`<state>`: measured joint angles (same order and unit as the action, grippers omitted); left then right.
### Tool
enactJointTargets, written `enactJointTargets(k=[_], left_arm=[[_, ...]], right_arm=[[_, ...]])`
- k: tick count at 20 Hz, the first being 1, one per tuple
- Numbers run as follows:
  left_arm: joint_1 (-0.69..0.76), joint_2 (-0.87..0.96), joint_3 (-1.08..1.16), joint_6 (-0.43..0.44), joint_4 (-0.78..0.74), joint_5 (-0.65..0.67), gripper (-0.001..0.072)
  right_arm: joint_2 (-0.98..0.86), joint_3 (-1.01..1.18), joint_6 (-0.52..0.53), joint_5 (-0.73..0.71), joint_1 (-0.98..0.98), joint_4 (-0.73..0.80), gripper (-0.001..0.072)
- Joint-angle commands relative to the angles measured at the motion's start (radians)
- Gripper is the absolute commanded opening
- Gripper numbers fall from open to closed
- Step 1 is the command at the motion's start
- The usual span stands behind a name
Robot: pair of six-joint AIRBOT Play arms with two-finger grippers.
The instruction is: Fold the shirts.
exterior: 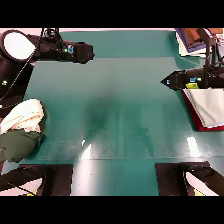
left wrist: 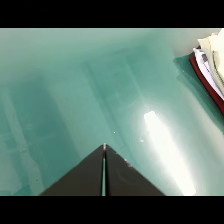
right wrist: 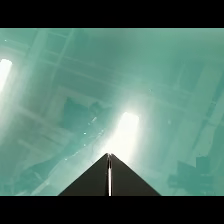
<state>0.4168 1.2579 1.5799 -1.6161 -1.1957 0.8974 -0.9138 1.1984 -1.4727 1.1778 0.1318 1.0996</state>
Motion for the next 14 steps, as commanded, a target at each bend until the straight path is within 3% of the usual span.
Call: enactJointTargets(k=[1,11,14], left_arm=[[0.000,0.000,0.000,0.000,0.000,0.000,0.0029],[0.000,0.000,0.000,0.000,0.000,0.000,0.0030],[0.000,0.000,0.000,-0.006,0.003,-0.076,0.0029]], right_arm=[[-0.001,0.001,0.000,0.000,0.001,0.000,0.0018],[-0.001,0.001,0.000,0.001,0.001,0.000,0.0019],[-0.001,0.001,0.000,0.004,0.001,-0.001,0.0019]])
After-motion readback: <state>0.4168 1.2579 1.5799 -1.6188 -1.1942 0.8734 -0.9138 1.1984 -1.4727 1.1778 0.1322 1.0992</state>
